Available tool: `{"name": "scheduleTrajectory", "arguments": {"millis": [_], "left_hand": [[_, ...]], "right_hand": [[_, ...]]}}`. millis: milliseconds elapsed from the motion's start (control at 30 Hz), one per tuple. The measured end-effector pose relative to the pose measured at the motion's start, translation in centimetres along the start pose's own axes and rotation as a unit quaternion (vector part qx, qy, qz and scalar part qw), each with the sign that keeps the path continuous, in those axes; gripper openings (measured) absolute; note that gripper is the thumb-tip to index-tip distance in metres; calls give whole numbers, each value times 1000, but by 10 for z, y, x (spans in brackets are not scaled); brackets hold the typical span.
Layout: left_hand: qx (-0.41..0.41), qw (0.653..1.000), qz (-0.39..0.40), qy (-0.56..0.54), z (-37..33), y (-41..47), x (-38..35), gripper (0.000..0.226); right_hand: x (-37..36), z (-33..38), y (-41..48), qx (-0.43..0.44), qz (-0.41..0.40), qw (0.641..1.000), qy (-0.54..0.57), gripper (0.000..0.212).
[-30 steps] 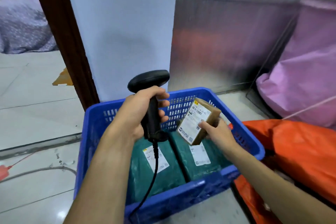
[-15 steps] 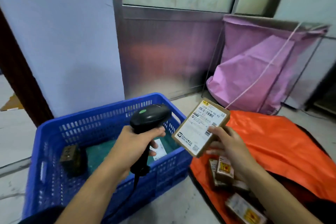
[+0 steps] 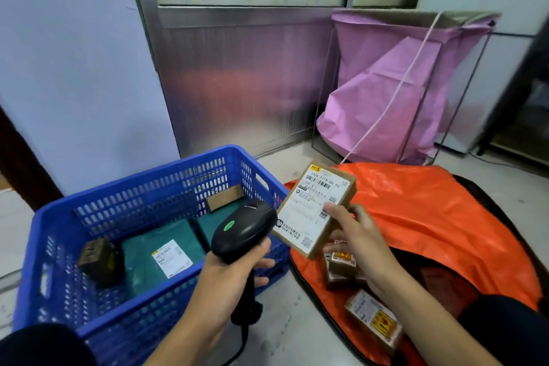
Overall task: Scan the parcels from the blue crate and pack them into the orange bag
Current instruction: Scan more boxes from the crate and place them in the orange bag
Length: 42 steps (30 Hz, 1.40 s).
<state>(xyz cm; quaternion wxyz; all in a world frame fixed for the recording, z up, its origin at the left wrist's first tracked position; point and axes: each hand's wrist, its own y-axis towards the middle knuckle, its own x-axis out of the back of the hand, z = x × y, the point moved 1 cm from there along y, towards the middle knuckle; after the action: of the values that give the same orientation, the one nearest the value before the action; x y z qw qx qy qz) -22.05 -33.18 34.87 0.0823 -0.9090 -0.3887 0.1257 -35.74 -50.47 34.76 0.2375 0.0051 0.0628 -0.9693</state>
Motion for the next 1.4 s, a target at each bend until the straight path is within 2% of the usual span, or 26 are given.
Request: {"name": "scheduleTrajectory", "arguments": {"millis": [167,500,567,767,1033,1200,1300,1400], "left_hand": [[7,1000,2,11,5,2,-5,16],[29,999,15,24,15,10,-16,19],[35,999,13,31,18,13,-17,20],[37,999,29,22,18,20,-16,25],[39,996,80,18,14,22,-19,20],[34,994,105,20,14,20,-18,21],[27,992,120,24,16,16,-18,22],[24,990,136,23,17,11,-20,24]], "right_hand": [[0,-5,-4,11,24,999,-39,31],[7,-13,3,42,9,997,-66,47],[10,-14,5,30,1,997,-71,43],[22,-15,13,-31,-27,999,-7,38],[19,-13,10,-57,4,997,50,36],[17,-9,8,-50,46,994,89,25],[15,-8,4,-51,80,990,105,52],[11,-7,-2,-48,117,986,113,55]]}}
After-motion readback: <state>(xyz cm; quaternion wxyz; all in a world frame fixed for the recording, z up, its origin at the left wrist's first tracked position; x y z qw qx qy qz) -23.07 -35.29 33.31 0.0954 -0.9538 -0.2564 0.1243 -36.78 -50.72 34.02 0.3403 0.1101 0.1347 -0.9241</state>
